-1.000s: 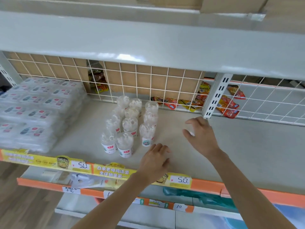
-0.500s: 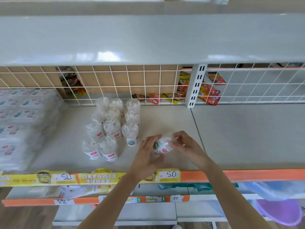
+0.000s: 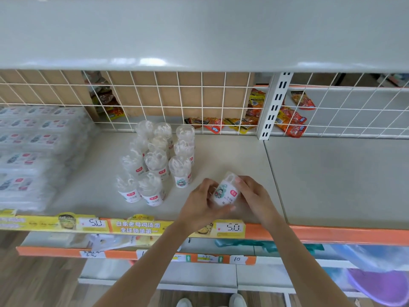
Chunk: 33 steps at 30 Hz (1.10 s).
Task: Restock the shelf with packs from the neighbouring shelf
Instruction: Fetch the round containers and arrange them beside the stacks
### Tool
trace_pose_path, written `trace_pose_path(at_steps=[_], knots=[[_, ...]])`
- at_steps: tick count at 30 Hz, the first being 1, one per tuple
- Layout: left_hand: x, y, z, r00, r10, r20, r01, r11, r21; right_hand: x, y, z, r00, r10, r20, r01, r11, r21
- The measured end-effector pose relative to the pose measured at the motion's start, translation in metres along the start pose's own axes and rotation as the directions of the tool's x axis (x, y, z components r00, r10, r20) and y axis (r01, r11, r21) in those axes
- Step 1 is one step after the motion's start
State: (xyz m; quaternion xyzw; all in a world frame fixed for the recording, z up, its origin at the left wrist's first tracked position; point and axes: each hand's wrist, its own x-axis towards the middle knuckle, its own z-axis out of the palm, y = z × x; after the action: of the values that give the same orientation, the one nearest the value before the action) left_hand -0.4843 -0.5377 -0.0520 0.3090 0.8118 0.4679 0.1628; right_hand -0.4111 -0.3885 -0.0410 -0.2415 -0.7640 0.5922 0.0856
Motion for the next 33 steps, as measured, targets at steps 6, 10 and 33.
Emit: trace_pose_path(at_steps=[6, 10, 33], knots=[[-0.003, 0.0, -0.004, 0.998, 0.05, -0.041, -0.038, 0.968, 0.25, 0.003, -0.009, -0.002, 0.987, -0.122, 0.1, 0.122, 0.993, 0.002], [-0.024, 0.003, -0.038, 0.974, 0.206, -0.098, -0.148, 0.897, 0.417, -0.004, -0.03, 0.021, 0.943, -0.306, 0.132, 0.332, 0.901, -0.28], [0.021, -0.053, -0.208, 0.94, 0.263, -0.217, -0.149, 0.889, 0.433, 0.032, -0.082, 0.089, 0.908, -0.415, 0.057, 0.361, 0.708, -0.607]])
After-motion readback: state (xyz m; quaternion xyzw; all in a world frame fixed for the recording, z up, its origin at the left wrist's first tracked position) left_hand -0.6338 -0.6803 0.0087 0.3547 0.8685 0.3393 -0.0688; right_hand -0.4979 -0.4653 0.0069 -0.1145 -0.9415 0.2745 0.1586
